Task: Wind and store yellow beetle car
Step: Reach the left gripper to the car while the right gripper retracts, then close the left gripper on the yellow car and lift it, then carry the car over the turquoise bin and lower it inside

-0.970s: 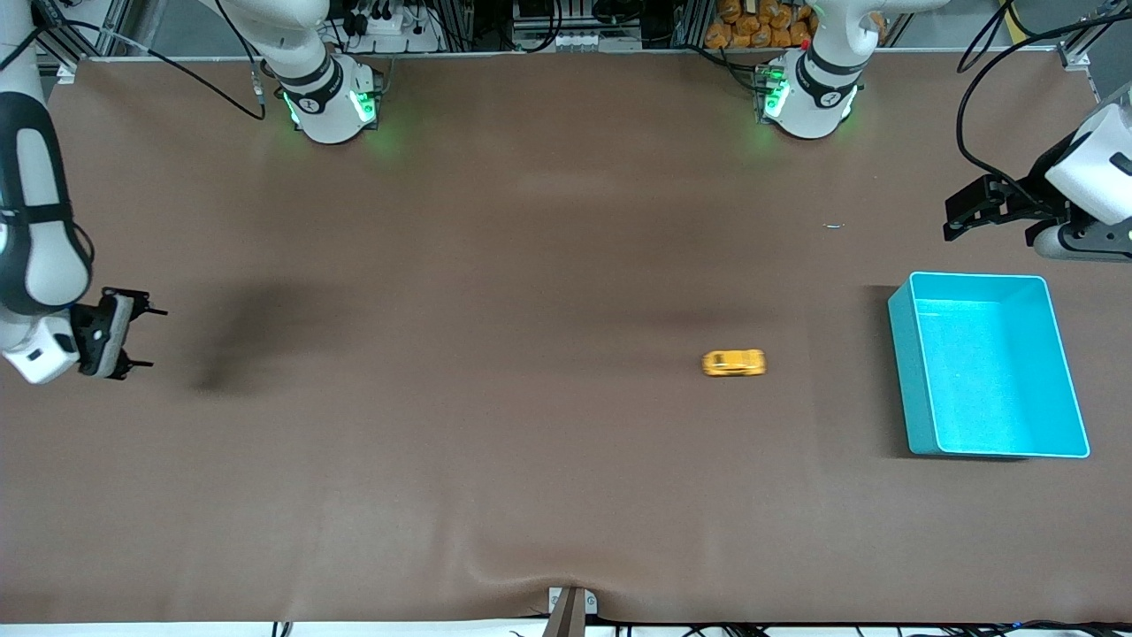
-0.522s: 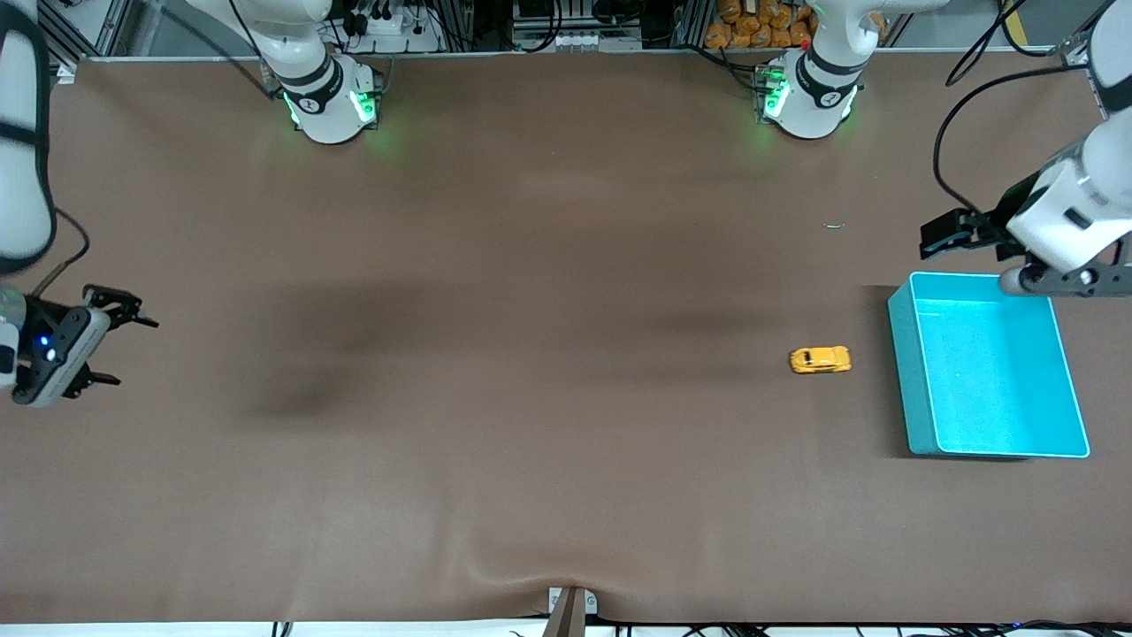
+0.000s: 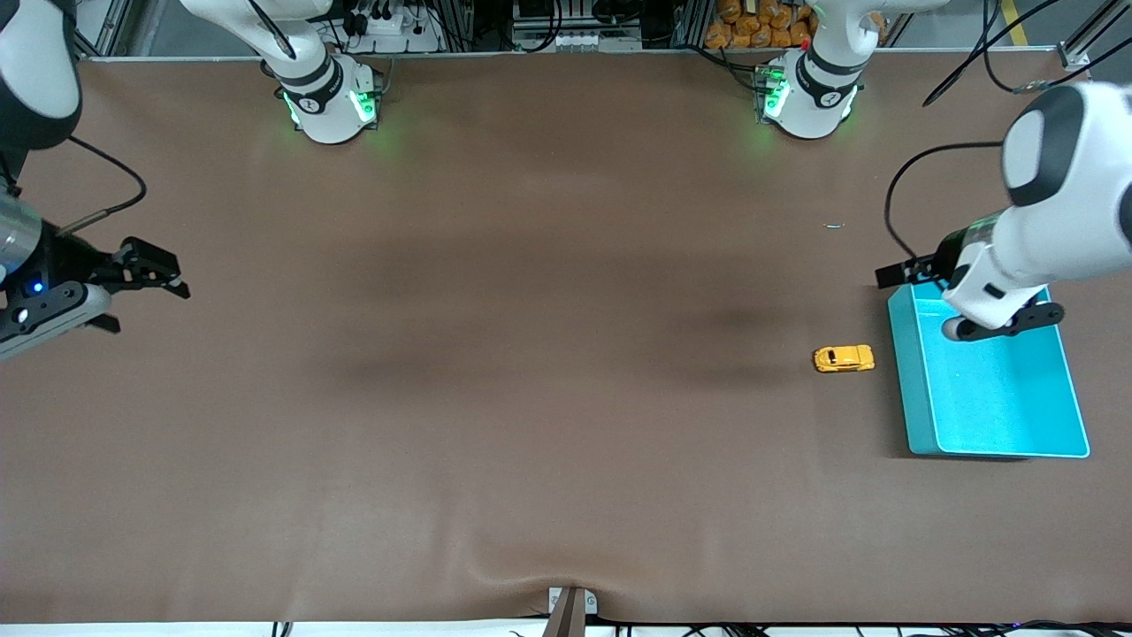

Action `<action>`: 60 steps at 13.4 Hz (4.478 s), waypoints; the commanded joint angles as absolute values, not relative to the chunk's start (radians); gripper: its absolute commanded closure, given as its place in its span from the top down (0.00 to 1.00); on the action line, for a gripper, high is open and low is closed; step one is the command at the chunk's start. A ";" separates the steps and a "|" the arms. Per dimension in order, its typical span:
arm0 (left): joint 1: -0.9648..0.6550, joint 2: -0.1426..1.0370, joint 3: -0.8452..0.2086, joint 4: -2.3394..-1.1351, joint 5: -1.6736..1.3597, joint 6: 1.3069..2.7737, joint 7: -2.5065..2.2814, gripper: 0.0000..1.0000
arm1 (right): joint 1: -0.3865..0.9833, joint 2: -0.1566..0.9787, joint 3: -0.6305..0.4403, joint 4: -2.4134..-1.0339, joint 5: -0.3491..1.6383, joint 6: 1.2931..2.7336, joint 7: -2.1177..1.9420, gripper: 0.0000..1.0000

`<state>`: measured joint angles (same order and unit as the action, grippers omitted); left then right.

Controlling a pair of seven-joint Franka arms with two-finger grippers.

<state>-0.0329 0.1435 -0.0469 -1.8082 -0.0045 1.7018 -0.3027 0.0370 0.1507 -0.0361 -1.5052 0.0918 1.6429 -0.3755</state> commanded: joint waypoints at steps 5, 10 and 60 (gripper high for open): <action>-0.023 0.127 -0.049 -2.025 -0.028 2.018 -0.595 1.00 | 0.038 0.081 -0.054 -1.471 0.077 1.534 -0.151 1.00; -0.005 0.225 -0.049 -2.037 -0.028 2.143 -0.908 1.00 | 0.037 -0.072 -0.054 -1.655 0.063 1.644 -0.089 1.00; 0.133 0.316 -0.069 -1.865 0.233 2.298 -0.846 0.00 | -0.046 -0.055 -0.067 -1.549 0.006 1.493 -0.061 1.00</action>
